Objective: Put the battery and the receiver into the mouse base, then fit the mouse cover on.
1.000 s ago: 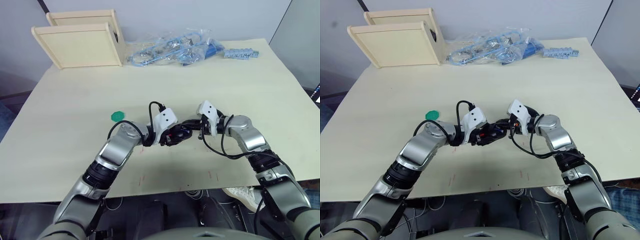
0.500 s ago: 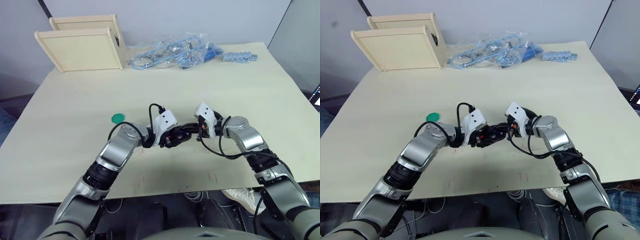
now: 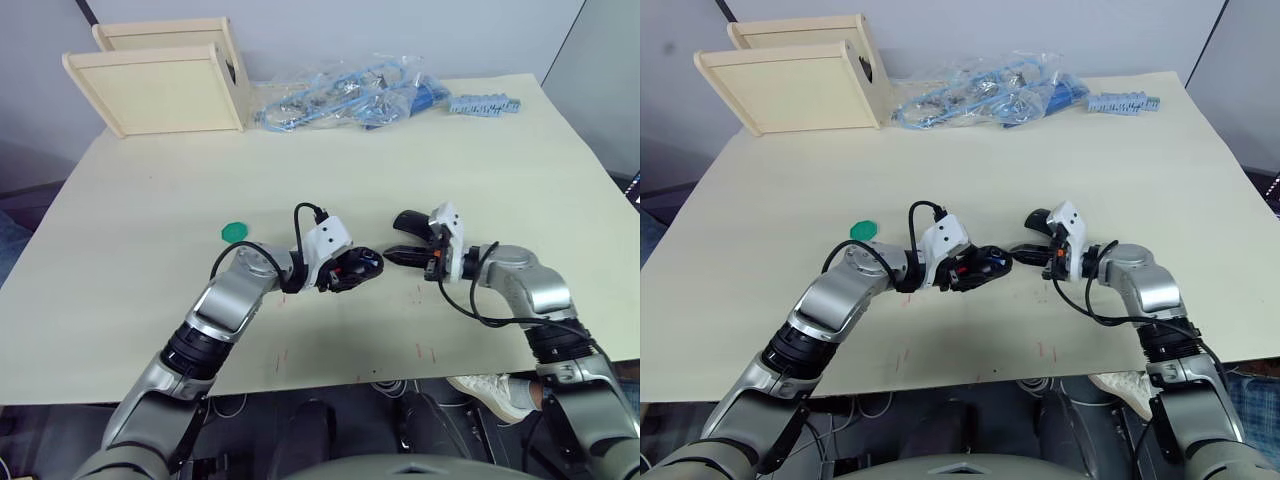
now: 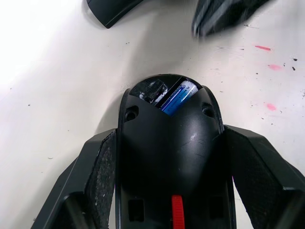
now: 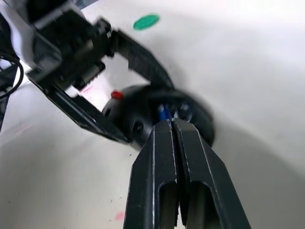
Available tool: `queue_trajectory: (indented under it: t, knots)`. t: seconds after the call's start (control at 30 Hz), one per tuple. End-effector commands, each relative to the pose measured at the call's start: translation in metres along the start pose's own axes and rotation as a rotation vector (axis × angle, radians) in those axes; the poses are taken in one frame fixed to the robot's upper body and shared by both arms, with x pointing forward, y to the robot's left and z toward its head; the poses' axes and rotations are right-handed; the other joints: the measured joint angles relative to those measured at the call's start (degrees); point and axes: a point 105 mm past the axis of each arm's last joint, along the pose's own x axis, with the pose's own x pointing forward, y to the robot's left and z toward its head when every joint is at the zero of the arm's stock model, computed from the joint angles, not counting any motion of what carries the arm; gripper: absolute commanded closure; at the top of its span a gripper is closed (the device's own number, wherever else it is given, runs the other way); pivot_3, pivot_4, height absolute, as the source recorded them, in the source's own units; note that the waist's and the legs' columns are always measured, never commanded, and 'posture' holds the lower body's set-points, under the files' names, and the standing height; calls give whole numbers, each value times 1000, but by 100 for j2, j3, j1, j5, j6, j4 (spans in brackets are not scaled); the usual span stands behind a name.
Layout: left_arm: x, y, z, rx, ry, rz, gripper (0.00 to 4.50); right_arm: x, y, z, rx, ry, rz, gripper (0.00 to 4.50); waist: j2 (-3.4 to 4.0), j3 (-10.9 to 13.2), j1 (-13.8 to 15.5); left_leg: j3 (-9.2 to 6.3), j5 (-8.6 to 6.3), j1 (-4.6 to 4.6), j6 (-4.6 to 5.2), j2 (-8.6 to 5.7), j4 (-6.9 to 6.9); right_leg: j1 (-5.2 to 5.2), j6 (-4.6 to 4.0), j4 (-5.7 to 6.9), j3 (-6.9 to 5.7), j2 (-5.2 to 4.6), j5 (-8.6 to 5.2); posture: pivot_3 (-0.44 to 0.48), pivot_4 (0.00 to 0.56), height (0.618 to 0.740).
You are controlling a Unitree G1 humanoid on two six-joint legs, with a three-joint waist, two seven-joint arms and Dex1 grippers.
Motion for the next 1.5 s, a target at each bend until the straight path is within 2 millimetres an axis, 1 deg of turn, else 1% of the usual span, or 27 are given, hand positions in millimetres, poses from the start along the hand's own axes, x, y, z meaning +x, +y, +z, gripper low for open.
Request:
queue_trajectory:
  t: [0.03,0.13,0.23,0.27,0.37,0.4,0.43,0.47,0.5,0.53,0.57,0.6,0.63,0.73,0.83,0.9,1.0,1.07,1.17,1.27,1.37,1.47,1.5]
  knots:
    - [-6,7,-6,0,23,37,1626,-12,4,15,-58,-43,-15,4449,-2,6,3,0,0,0,0,0,0,0,0,0,0,0,0,0,150,740]
    - [-6,6,-5,9,18,30,1626,-29,5,17,-87,-39,-61,4449,-4,17,9,0,0,-2,0,0,0,0,0,0,0,-1,0,0,150,740]
    - [-8,6,-5,16,11,24,1626,-48,12,18,-99,-39,-91,3724,-6,26,32,-4,0,-11,0,0,0,-2,1,-6,-6,-2,0,0,150,740]
    - [-8,6,-5,21,9,21,1626,-54,14,17,-103,-38,-101,3334,-7,29,20,-7,0,-15,0,0,0,-2,1,-11,-10,-2,0,0,150,740]
    - [-10,6,-4,18,2,14,1626,-68,23,15,-121,-24,-113,1743,-13,37,11,-4,0,-15,0,0,0,-3,1,-13,-6,-2,0,0,150,740]
    - [-10,6,-4,16,-1,13,1626,-71,24,15,-124,-22,-117,1319,-13,39,9,-4,0,-14,0,1,0,-3,1,-13,-6,-1,-1,0,150,740]
    - [-11,6,-4,14,-2,12,1626,-75,27,13,-124,-19,-118,710,-13,42,6,-5,0,-14,0,1,0,-3,1,-12,-6,-1,-1,0,150,740]
    - [-11,6,-4,14,-3,10,1626,-80,30,12,-123,-17,-125,222,-15,46,9,-4,0,-14,0,1,0,-3,1,-11,-6,0,-1,0,150,740]
    - [-11,6,-4,14,-3,8,1626,-83,31,12,-123,-17,-130,61,-17,51,13,-4,0,-14,0,1,0,-3,1,-11,-7,0,-1,0,150,740]
    - [-12,7,-3,11,-7,7,1626,-88,34,11,-123,-15,-133,61,-18,56,15,-6,0,-15,0,1,0,-3,1,-11,-9,0,-1,0,150,740]
    - [-13,7,-2,6,-15,2,592,-94,36,9,-126,-9,-144,0,-17,62,21,-5,0,-16,0,1,0,-3,2,-12,-9,-1,-1,0,150,740]
    - [-14,7,-1,3,-21,-1,198,-98,38,8,-129,-4,-149,0,-19,68,24,-4,0,-17,0,0,0,-3,2,-13,-8,-2,-1,0,150,740]
    - [-15,7,0,3,-31,2,19,-102,40,8,-132,-2,-154,0,-20,75,26,-5,0,-19,0,0,0,-3,2,-15,-9,-2,-1,0,150,740]
    - [-21,8,6,-4,-73,9,19,-112,46,5,-132,6,-170,0,-27,89,42,-6,0,-25,0,0,2,-5,3,-18,-12,-3,-1,0,150,740]
    - [-26,9,8,0,-96,15,19,-115,47,3,-126,16,-185,0,-31,99,44,-6,0,-26,0,0,2,-5,3,-17,-13,-4,-1,0,150,740]
    - [-43,6,12,-40,-154,16,19,-121,46,2,-117,16,-221,0,-34,110,41,-7,0,-28,0,1,2,-7,3,-18,-15,-5,-1,0,150,740]
    - [-65,3,12,-87,-209,30,19,-126,44,0,-116,25,-250,0,-37,117,46,-5,0,-41,-1,13,2,-22,2,-18,-13,-6,-1,0,150,740]
    - [-76,0,11,-94,-226,33,19,-128,41,1,-114,22,-268,0,-37,118,44,-6,1,-60,-2,9,7,-39,2,-15,-18,-7,0,0,150,740]
    - [-85,-4,11,-118,-247,41,19,-129,38,3,-116,20,-280,0,-38,124,80,-9,2,-83,-3,12,23,-53,3,-11,-24,-12,1,0,150,740]
    - [-106,-13,-2,-166,-257,53,19,-126,26,7,-121,24,-311,0,-39,131,103,-9,2,-91,-3,11,44,-53,4,-11,-26,-12,2,0,150,740]
    - [-120,-23,-13,-205,-279,67,19,-123,14,10,-123,37,-325,0,-43,135,102,-5,2,-90,-3,15,49,-52,4,-10,-20,-12,2,0,150,740]
    - [-130,-30,-19,-243,-311,86,19,-123,1,10,-116,60,-355,0,-41,139,154,-5,2,-91,-3,17,56,-52,4,-9,-22,-12,2,0,150,740]
    - [-134,-34,-12,-245,-405,74,19,-123,-3,10,-113,70,-364,0,-40,139,176,-6,2,-93,-3,17,58,-52,3,-9,-24,-12,2,0,150,740]
